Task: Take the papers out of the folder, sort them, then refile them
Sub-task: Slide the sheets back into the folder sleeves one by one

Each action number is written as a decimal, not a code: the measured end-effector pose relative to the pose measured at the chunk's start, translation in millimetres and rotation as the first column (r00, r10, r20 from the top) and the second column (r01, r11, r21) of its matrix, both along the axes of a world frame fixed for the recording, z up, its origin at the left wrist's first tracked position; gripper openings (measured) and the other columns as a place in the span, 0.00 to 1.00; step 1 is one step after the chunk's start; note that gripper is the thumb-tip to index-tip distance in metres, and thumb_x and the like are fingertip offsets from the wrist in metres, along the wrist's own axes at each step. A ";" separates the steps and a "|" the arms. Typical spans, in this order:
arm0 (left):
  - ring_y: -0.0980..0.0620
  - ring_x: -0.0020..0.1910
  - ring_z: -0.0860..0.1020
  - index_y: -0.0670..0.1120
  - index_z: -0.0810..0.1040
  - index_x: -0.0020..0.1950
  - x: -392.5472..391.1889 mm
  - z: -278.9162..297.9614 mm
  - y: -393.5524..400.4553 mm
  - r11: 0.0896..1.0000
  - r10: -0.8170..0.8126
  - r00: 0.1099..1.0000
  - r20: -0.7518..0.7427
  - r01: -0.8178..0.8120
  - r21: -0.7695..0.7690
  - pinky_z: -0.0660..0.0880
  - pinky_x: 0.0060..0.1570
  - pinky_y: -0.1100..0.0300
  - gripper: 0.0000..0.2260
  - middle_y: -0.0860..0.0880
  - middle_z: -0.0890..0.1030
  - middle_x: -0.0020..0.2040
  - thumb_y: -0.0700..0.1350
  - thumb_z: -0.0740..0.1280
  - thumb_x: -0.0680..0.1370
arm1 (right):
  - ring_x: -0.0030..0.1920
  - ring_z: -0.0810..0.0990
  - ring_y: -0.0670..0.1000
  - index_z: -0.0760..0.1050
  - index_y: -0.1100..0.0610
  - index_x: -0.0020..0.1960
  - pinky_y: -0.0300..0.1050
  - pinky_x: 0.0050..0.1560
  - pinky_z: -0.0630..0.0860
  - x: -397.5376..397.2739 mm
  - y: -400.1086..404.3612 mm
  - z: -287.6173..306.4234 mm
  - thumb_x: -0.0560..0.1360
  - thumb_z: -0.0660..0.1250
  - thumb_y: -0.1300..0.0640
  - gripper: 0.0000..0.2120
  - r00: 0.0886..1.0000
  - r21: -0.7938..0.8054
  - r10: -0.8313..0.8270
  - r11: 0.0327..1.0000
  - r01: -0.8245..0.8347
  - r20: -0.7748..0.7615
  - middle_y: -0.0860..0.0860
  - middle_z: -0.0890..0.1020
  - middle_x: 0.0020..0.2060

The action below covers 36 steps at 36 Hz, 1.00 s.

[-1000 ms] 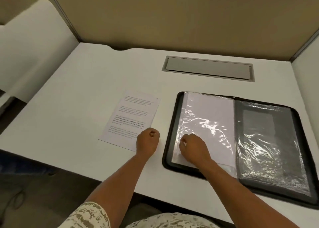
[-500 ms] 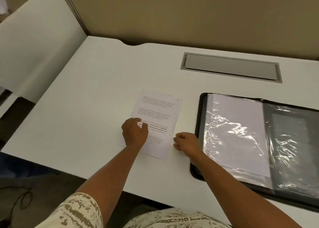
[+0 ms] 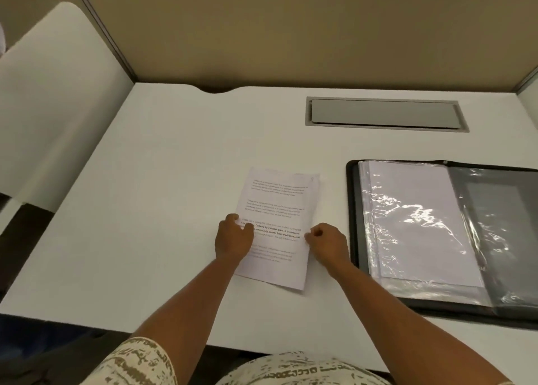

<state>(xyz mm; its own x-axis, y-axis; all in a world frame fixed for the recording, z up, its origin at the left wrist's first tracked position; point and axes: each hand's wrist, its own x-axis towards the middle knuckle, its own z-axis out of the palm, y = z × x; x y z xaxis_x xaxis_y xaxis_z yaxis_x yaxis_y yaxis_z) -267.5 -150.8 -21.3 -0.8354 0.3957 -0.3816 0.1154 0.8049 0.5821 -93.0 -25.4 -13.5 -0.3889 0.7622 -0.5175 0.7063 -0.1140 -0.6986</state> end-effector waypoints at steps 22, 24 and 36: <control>0.52 0.53 0.78 0.47 0.76 0.67 95.0 14.5 48.8 0.922 -0.214 0.975 -0.054 0.220 0.320 0.75 0.58 0.55 0.19 0.51 0.80 0.59 0.57 0.58 0.84 | 0.48 0.86 0.58 0.78 0.62 0.50 0.55 0.52 0.84 167.4 33.3 32.1 0.81 0.65 0.62 0.05 0.902 -0.249 -0.323 0.934 0.255 -0.286 0.58 0.86 0.46; 0.50 0.55 0.79 0.47 0.75 0.70 114.1 15.0 54.9 0.925 -0.226 0.974 -0.032 0.225 0.307 0.76 0.59 0.52 0.22 0.49 0.80 0.60 0.59 0.58 0.83 | 0.48 0.86 0.60 0.79 0.61 0.50 0.58 0.54 0.83 193.3 37.1 29.7 0.81 0.65 0.61 0.05 0.900 -0.248 -0.340 0.929 0.275 -0.274 0.58 0.86 0.47; 0.54 0.47 0.79 0.48 0.81 0.54 257.8 18.2 61.9 0.915 -0.202 0.979 0.028 0.178 0.362 0.72 0.44 0.66 0.05 0.53 0.81 0.47 0.46 0.66 0.81 | 0.51 0.85 0.60 0.78 0.65 0.53 0.57 0.56 0.82 335.9 33.5 30.3 0.82 0.65 0.62 0.06 0.891 -0.271 -0.375 0.913 0.306 -0.257 0.59 0.86 0.49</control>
